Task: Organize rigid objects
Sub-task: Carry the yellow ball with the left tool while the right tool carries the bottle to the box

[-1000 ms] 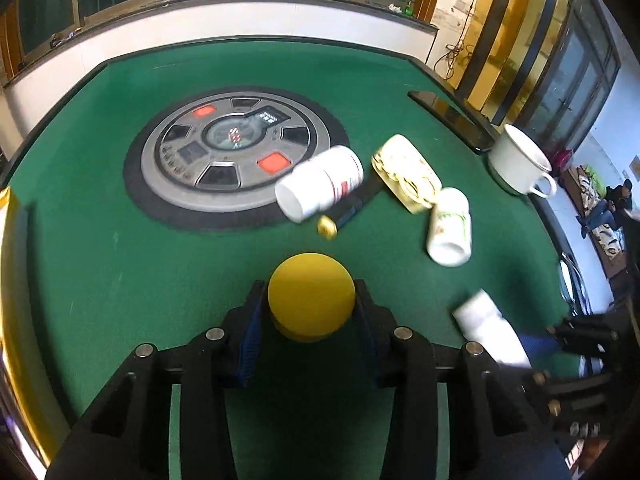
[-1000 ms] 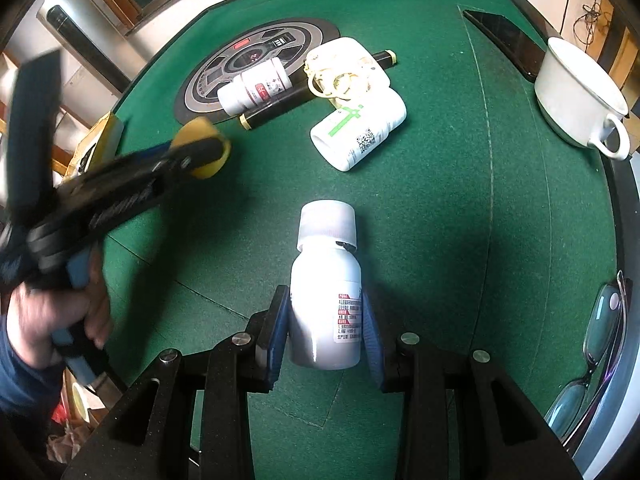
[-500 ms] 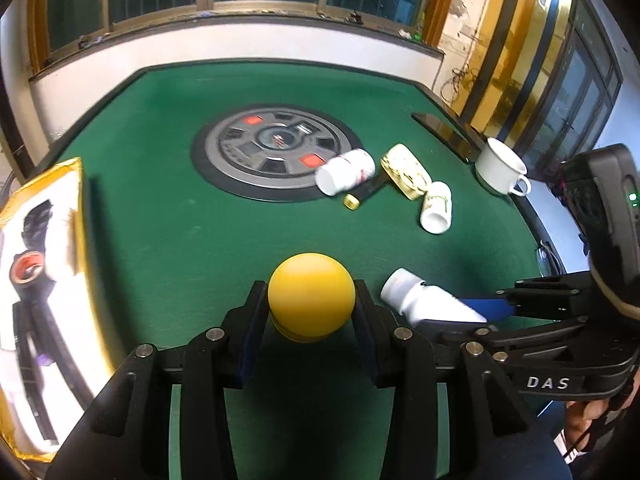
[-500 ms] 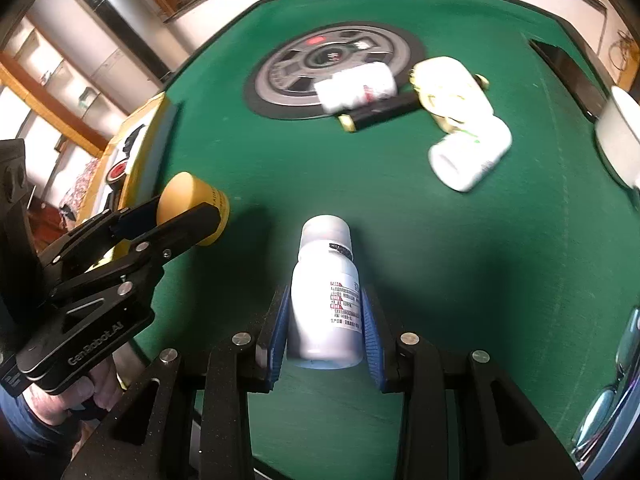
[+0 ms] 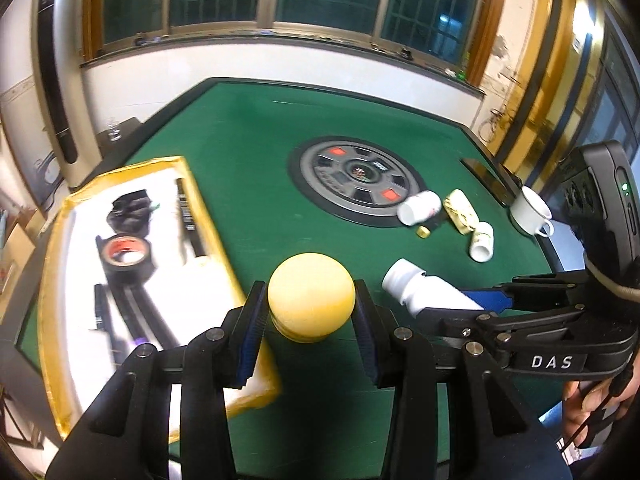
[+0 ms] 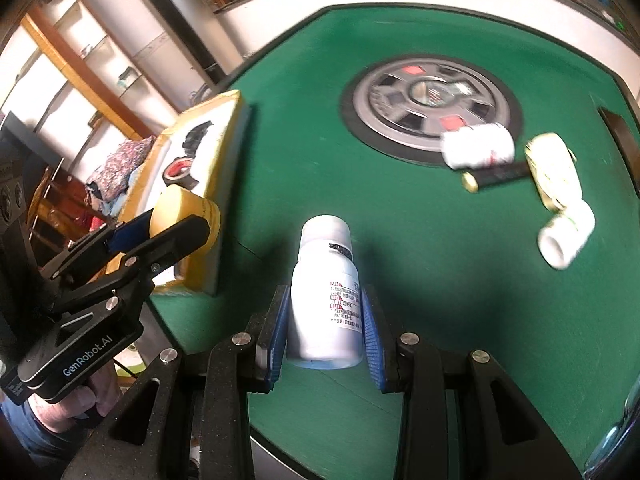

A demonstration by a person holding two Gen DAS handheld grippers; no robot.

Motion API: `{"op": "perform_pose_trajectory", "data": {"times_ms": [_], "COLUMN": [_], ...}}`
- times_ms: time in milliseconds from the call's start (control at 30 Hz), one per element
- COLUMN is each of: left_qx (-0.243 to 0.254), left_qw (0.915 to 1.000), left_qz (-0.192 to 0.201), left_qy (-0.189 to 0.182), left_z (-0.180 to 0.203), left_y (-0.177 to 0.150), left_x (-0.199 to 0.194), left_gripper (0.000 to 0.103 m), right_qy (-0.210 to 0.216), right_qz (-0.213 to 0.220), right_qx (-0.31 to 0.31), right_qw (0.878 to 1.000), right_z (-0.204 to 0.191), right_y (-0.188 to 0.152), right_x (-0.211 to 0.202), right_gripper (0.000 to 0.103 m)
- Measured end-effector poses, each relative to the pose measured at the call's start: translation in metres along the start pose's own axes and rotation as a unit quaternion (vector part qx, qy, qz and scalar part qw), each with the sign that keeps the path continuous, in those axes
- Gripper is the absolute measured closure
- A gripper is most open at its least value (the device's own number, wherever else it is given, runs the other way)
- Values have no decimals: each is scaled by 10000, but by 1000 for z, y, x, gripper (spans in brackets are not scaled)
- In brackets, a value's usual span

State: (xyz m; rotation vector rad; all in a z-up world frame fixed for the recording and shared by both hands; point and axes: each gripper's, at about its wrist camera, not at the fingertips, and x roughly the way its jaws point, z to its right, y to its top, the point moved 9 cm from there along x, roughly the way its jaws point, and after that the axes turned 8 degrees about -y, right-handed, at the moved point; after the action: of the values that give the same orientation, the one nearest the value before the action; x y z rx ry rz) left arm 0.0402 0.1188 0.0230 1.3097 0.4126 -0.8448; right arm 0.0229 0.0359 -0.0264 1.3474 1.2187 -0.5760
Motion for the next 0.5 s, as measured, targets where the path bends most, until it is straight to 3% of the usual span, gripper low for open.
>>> {"op": "perform_pose_trajectory", "data": {"times_ms": [500], "left_qx": [-647], "left_qw": [9961], "left_qz": [165], "left_qy": [571], "left_z": [-124], "left_y": [8], "left_x": [-43], "left_gripper": [64], "right_qy": [534], "right_qz": [0], "right_qx": [-565], "right_qw": [9970], "right_z": [-109], "right_y": [44], "right_x": [27], "right_gripper": [72]}}
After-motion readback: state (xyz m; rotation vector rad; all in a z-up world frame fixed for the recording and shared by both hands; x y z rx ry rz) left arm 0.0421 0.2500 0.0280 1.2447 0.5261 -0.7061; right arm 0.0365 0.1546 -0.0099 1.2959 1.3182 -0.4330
